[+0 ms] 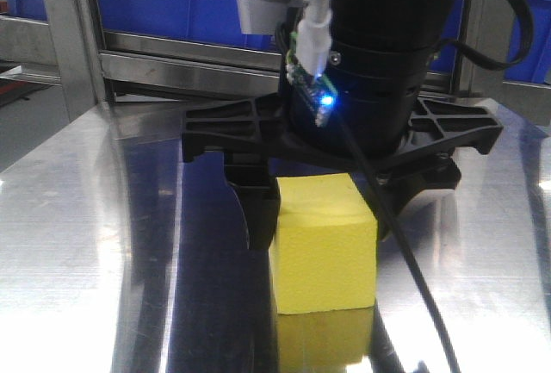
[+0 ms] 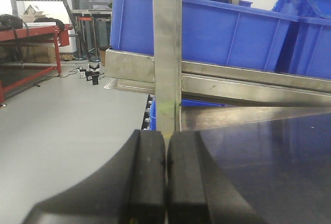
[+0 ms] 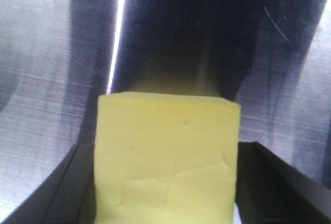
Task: Place yellow foam block on left shelf second layer
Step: 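Close the right gripper around the yellow foam block's sides, then lift the yellow foam block up and away with the right gripper, then hold the block in the right gripper while backing from the table, then drive the base across the room carrying the block in the right gripper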
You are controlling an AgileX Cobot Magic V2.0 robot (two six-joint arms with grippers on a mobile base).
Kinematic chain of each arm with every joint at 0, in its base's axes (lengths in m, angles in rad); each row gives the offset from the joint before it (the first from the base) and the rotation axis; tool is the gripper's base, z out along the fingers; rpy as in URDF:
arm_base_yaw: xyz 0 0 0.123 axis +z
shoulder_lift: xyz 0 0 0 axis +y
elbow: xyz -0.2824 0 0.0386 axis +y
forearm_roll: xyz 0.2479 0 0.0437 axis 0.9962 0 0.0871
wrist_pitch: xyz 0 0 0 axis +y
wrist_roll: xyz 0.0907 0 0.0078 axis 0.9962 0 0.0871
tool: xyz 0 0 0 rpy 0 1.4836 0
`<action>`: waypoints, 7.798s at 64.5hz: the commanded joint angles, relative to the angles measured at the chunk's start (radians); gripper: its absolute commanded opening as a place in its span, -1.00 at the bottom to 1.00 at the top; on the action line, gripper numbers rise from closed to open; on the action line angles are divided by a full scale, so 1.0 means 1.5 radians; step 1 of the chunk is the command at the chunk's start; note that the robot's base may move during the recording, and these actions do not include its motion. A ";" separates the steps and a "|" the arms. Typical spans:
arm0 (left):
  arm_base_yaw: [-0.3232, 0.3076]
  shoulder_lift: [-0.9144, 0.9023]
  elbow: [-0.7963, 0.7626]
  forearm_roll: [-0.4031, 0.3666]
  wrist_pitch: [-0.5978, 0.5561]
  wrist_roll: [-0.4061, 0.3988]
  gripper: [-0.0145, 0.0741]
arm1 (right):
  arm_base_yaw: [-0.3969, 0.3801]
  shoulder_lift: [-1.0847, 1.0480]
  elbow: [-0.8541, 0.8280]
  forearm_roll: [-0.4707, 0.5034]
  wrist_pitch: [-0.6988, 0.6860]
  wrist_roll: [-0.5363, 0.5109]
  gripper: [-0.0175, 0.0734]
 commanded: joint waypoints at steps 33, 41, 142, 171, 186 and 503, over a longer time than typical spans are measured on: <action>-0.003 -0.012 0.018 -0.004 -0.054 -0.002 -0.39 | -0.002 -0.028 -0.017 -0.018 -0.016 -0.008 0.56; -0.003 -0.012 0.018 -0.004 -0.054 -0.002 -0.39 | -0.002 -0.028 -0.017 -0.016 -0.016 -0.008 0.56; -0.003 -0.012 0.018 -0.004 -0.054 -0.002 -0.39 | -0.328 -0.352 0.184 0.155 -0.054 -0.448 0.42; -0.003 -0.012 0.018 -0.004 -0.054 -0.002 -0.39 | -0.456 -0.552 0.338 0.186 -0.262 -0.552 0.42; -0.003 -0.012 0.018 -0.004 -0.054 -0.002 -0.39 | -0.456 -0.682 0.429 0.168 -0.464 -0.580 0.42; -0.003 -0.012 0.018 -0.004 -0.054 -0.002 -0.39 | -0.456 -0.877 0.497 0.166 -0.516 -0.602 0.42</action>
